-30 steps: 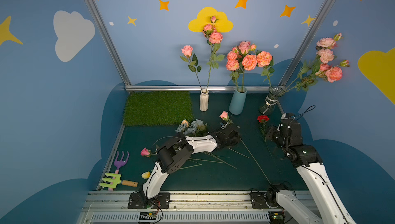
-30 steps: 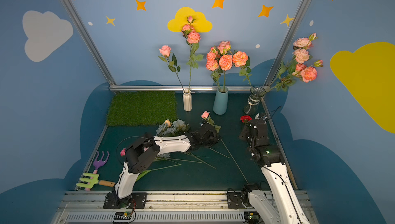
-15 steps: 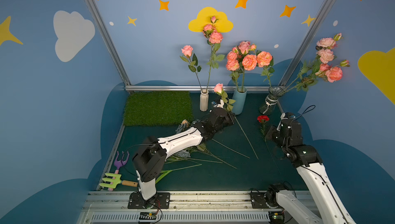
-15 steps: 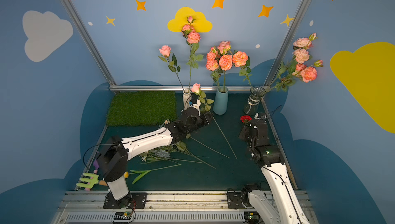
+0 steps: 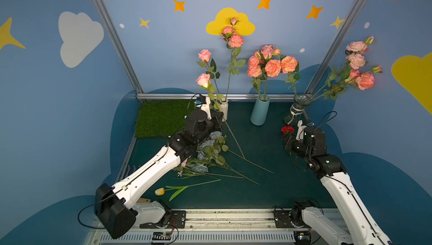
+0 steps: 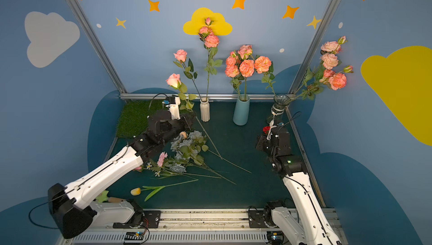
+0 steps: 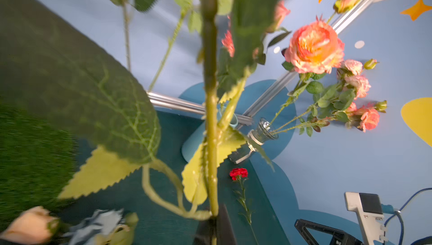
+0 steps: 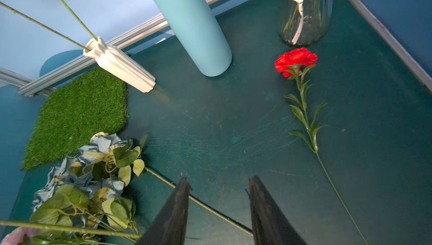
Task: Place the pink flowers into the vase
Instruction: Pick up the flower at the center of the board.
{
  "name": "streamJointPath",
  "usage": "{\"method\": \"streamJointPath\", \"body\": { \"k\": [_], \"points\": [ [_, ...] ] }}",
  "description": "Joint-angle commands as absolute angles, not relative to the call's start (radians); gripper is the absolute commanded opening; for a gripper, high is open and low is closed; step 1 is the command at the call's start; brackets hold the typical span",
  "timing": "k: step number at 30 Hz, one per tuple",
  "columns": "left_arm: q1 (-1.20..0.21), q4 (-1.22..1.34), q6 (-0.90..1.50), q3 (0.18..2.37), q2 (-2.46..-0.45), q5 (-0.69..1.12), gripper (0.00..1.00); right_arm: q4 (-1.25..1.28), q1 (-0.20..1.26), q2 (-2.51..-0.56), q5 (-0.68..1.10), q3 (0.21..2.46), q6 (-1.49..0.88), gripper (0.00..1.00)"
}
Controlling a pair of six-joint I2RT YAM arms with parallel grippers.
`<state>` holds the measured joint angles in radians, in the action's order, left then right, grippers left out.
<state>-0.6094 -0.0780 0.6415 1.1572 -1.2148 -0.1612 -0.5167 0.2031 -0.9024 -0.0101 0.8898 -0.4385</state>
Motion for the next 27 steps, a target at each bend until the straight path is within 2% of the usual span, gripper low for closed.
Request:
{"method": "streamJointPath", "body": {
  "k": [1,7,12,17,27],
  "points": [
    [-0.540,-0.205,0.575,1.122,-1.126,-0.112,0.02,-0.462,0.234,-0.940,0.075,0.919,-0.409,0.43],
    [-0.443,-0.296,0.543,1.132,-1.039,0.041,0.02,-0.400,0.364,-1.027,0.137,0.994,-0.354,0.43],
    [-0.380,-0.312,0.529,1.140,-1.034,0.254,0.02,-0.317,0.437,-1.128,0.328,1.062,-0.317,0.42],
    [-0.337,-0.225,0.561,1.102,-1.045,0.481,0.02,-0.265,0.514,-1.203,0.484,1.112,-0.290,0.40],
    [-0.325,-0.175,0.597,1.107,-1.104,0.659,0.02,-0.150,0.574,-1.244,0.714,1.149,-0.308,0.38]
  ]
}}
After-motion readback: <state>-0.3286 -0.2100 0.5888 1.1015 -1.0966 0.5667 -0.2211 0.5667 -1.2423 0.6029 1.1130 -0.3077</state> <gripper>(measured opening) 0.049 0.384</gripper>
